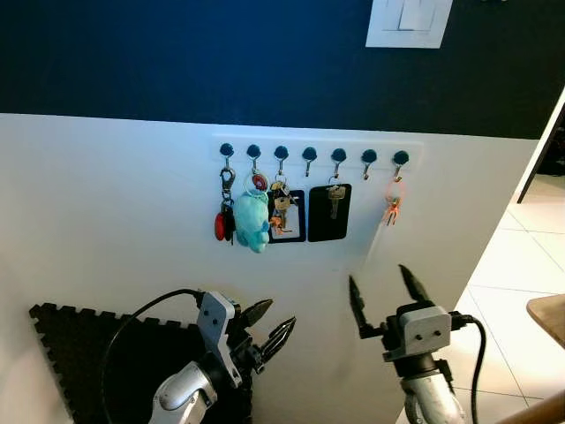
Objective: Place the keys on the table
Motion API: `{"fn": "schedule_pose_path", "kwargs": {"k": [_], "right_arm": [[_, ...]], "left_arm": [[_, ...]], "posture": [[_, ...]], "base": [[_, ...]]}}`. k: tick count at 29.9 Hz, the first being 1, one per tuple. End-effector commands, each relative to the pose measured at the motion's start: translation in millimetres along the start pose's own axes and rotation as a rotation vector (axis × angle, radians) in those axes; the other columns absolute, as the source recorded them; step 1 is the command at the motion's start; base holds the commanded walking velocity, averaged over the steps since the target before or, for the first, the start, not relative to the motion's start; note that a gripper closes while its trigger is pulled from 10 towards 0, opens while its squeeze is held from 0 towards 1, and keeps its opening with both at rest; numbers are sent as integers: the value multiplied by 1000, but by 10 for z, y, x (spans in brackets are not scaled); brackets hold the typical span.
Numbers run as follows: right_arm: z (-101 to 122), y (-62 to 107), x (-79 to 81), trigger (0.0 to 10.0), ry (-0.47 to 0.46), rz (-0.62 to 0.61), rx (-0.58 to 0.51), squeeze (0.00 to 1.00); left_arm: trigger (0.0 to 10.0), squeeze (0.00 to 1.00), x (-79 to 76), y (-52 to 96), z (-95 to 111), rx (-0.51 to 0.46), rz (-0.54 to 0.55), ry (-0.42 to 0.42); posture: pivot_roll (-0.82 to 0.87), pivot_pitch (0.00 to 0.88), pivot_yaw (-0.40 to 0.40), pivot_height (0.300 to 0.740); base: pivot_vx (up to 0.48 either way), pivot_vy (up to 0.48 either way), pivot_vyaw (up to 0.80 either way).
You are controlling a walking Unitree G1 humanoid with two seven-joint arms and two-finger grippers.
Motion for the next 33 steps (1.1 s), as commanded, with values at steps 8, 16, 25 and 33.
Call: {"fn": "schedule_pose_path", "kwargs": {"k": [8, 16, 25, 33], "right_arm": [[0, -182, 10, 10000, 81, -7, 9, 0], [26, -411, 51, 10000, 94, 12, -10, 0], [-15, -501, 9, 10000, 101, -27, 18, 0], [-115, -443, 5, 10000, 112, -43, 62, 0]], "left_arm": [[10000, 0, 90, 1, 32, 14, 51, 9], [10000, 0, 117, -35, 62, 4, 61, 16], [10000, 0, 116, -31, 74, 2, 65, 21], [10000, 0, 56, -78, 180, -49, 2, 71]], "posture": [[48, 58, 3, 740], [43, 60, 5, 740], [48, 53, 2, 740], [49, 47, 5, 740]], "base": [[0, 0, 0], [0, 0, 0], [0, 0, 0], [0, 0, 0]]}}
Point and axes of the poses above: a point about 5 cm out from each wrist's last joint towards the gripper, its own y axis pointing back from the gripper into the wrist, its own z axis along the axis of the wrist's last joint, x = y × z, the point moved 2 cm from there along -y, pointing out of the wrist towards the gripper, and after that the axes turned 5 degrees about -y, right-handed, at the moved point
